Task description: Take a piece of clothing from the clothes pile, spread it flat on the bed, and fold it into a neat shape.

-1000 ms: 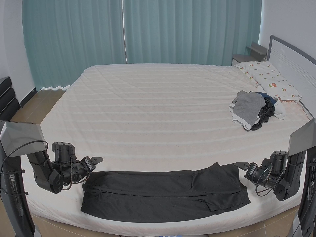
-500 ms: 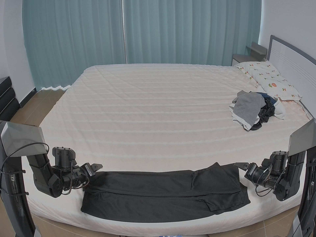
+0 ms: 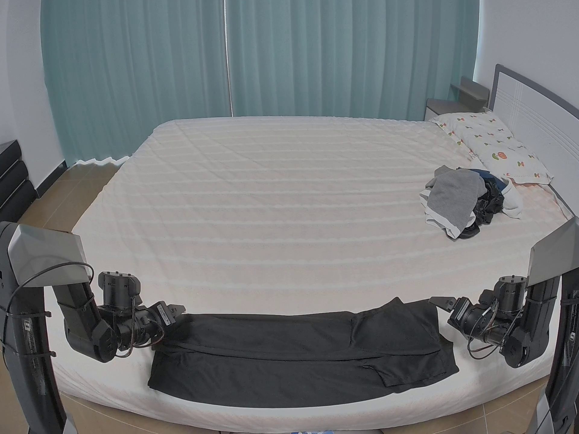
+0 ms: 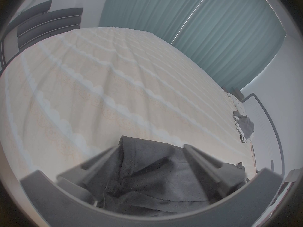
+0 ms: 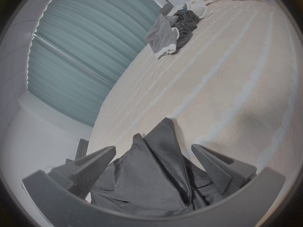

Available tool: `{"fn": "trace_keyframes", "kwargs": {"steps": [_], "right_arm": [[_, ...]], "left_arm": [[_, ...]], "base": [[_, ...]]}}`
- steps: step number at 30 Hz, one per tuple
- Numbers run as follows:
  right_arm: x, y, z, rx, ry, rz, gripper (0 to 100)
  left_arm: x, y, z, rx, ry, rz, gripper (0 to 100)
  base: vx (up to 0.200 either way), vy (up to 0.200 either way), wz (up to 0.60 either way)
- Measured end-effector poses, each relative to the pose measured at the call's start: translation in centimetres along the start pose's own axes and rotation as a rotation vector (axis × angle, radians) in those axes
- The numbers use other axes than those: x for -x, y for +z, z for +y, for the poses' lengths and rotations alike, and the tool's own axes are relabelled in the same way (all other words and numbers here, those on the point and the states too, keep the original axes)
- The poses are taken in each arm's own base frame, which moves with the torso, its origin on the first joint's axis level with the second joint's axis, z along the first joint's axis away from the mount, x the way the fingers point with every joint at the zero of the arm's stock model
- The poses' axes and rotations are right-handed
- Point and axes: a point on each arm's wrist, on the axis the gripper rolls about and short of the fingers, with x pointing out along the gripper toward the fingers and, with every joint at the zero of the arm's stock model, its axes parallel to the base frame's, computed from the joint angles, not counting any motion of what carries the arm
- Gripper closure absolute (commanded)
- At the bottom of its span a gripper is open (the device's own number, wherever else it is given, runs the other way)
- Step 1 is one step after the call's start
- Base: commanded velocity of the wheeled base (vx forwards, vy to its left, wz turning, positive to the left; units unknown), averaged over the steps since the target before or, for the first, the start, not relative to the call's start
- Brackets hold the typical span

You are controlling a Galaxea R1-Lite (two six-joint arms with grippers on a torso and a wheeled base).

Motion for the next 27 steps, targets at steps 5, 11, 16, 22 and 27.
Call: {"fn": "trace_keyframes", "kwargs": {"steps": [5, 11, 16, 22, 27], "right_arm": [[-0.1, 0.1, 0.1, 0.003, 0.003, -0.004, 0], [-0.6, 0.7, 0.2, 0.009, 0.017, -0.032, 0], [-0.9, 0.9, 0.2, 0.011, 0.023, -0.041, 0], [-1.7, 1.4, 0.1, 0.016, 0.035, -0.058, 0], [-2.2, 1.5, 0.0, 0.018, 0.039, -0.064, 0]], "left_arm": [[-0.7, 0.2, 0.3, 0.011, 0.008, -0.006, 100], [-0.9, 0.8, 1.0, 0.110, 0.018, -0.032, 100], [-0.8, 1.3, 1.4, 0.143, 0.027, -0.047, 100], [-0.4, 1.5, 1.5, 0.147, 0.030, -0.060, 100], [0.1, 1.7, 1.5, 0.147, 0.054, -0.085, 100]], "base": [[0.000, 0.000, 0.00], [0.000, 0.000, 0.00], [0.000, 0.000, 0.00], [0.000, 0.000, 0.00], [0.000, 0.000, 0.00]]}}
